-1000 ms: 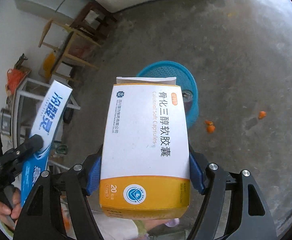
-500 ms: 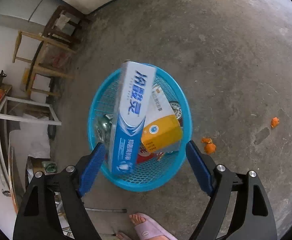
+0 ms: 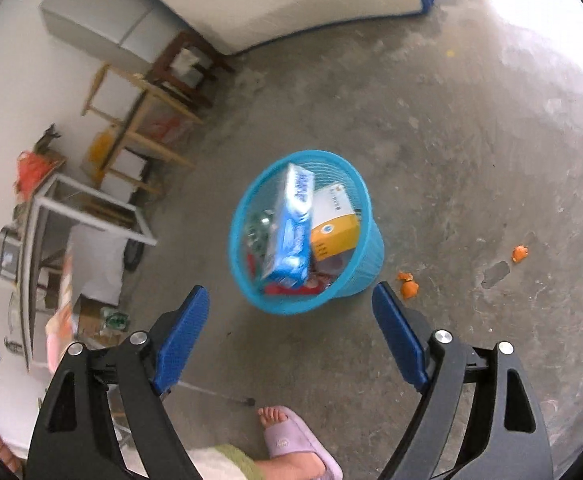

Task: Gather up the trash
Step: 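Carry both boxes over the blue wastebasket and open both grippers, then move both grippers back over the table toward the beige cloth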

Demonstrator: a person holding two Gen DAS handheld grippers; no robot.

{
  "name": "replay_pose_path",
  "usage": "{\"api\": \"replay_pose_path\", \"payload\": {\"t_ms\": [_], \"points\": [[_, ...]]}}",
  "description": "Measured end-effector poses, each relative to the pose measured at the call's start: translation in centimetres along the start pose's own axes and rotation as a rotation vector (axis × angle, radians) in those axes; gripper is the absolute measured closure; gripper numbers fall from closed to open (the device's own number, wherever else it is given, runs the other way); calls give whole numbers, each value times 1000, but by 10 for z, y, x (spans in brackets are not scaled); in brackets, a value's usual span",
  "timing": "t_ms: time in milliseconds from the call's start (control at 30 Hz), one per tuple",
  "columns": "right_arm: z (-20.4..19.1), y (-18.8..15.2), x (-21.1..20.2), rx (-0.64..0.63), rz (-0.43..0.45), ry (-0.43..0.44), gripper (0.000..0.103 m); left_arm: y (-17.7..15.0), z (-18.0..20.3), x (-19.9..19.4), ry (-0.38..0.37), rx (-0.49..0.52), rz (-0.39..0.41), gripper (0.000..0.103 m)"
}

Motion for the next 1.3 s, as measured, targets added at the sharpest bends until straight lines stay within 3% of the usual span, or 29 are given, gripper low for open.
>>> {"api": "replay_pose_path", "payload": {"t_ms": [333, 600, 900, 1133, 1300], "points": [[-55, -24, -85, -137, 100, 71, 18, -98, -71, -121, 149, -170, 144, 19], [-152, -37, -129, -331, 133, 138, 18, -157, -129, -193, 270, -294, 249, 19], [-291, -95, -141, -609, 74, 221, 14, -192, -179, -260, 458, -413, 336, 18], [-380, -160, -124, -784, -32, 222, 14, -213, -187, -281, 473, -457, 375, 15], [-428, -199, -129, -872, -61, 253, 14, -221, -196, -300, 493, -482, 407, 14]]}}
Point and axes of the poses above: each gripper's, at about its wrist camera, not at the fingertips, and x roughly the way its jaws point, z to its right, y to its top, the point moved 7 cm from there along x, roughly the way its jaws point, and after that the axes turned 9 degrees about -y, right-handed, at the moved point
